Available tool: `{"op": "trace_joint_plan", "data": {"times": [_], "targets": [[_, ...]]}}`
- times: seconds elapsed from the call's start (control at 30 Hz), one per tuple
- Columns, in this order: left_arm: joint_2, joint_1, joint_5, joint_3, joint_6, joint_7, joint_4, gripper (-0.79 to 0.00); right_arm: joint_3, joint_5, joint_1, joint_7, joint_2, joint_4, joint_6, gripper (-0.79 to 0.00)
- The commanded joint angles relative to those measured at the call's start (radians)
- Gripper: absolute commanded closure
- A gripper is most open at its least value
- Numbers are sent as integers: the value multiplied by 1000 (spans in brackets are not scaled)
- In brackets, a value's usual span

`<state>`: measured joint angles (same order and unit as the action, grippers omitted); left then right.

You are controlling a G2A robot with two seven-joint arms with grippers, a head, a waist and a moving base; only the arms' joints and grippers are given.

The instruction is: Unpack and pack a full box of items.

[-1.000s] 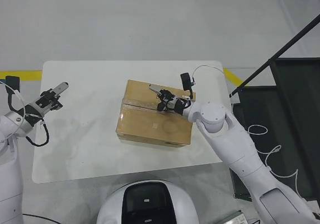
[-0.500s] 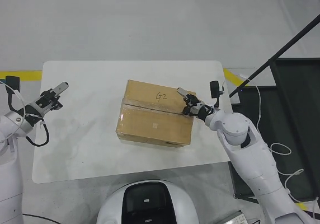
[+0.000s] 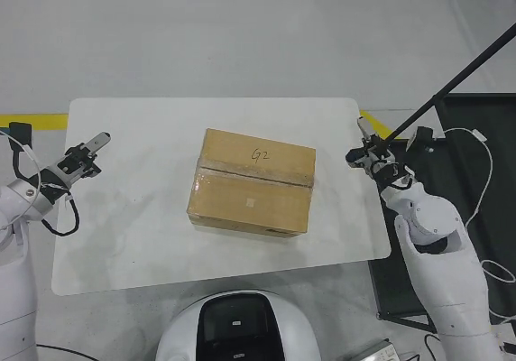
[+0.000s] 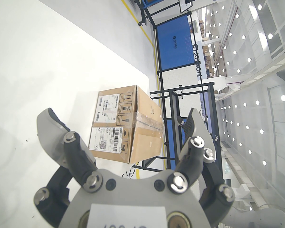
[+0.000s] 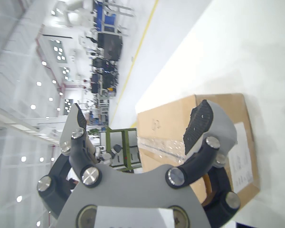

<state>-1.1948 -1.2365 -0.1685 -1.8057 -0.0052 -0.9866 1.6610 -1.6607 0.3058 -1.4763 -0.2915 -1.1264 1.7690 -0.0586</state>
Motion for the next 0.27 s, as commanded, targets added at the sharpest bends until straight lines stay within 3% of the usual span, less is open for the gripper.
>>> {"op": "trace_joint_plan", "data": {"times": [0.0, 0.23], "targets": [[0, 0, 0, 0, 0, 0, 0, -785, -23, 20, -4, -3, -1, -5, 80, -785], [0, 0, 0, 0, 0, 0, 0, -785, -44, 26, -3, -1, -1, -19, 120, -784]]}}
